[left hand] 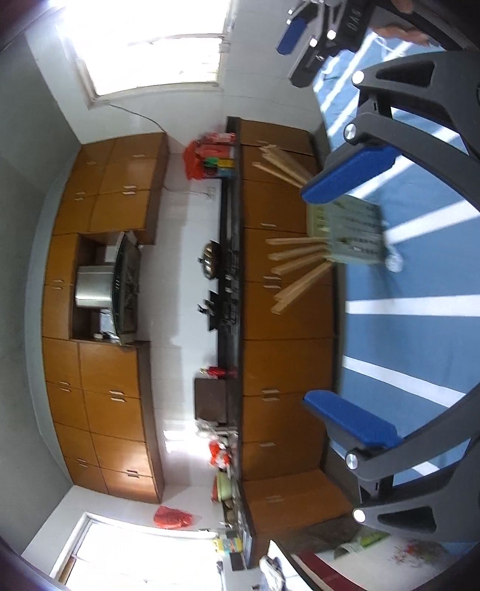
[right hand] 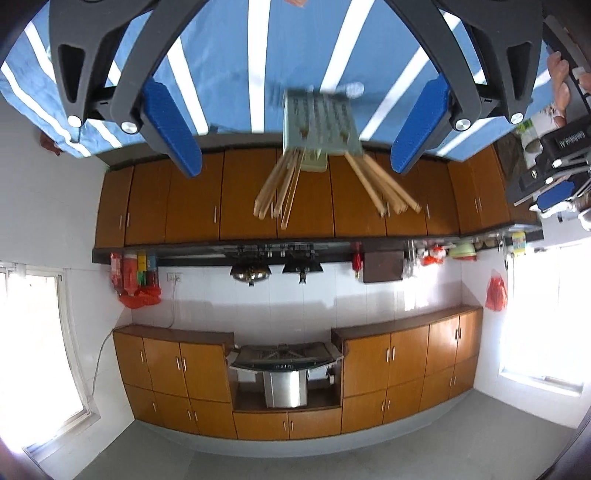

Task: Organize utensils

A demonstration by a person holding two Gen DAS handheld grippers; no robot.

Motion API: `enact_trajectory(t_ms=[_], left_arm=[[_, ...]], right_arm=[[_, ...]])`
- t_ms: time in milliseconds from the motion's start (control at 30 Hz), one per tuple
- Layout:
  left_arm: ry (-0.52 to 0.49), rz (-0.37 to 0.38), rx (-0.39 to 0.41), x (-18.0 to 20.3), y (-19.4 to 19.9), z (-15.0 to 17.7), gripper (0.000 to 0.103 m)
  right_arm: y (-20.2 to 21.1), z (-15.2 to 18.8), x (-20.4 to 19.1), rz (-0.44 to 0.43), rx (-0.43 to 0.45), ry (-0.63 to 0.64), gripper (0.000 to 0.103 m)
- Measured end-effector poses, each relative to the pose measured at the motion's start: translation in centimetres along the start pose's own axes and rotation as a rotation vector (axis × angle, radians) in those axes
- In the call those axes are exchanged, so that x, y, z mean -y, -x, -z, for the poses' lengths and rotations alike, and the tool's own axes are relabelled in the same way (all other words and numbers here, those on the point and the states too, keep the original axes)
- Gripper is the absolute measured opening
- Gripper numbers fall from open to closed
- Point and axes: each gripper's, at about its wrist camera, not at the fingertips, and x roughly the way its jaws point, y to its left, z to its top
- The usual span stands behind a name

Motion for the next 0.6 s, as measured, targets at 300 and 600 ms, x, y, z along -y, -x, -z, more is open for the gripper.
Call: enact_trajectory(t_ms=[300, 600], left_arm=[[0.037, -0.053, -0.127, -0.4, 3.2, 5.8, 0.099], [-0.018, -0.056, -0.162, 1.0, 5.2, 9.5, 0.099]], right_arm=[[3.1, 4.6, -1.1, -0.002, -0.105, -0.009, 0.101], [4.9, 9.1, -2.2, 0.020, -0.184, 0.029, 0.101]])
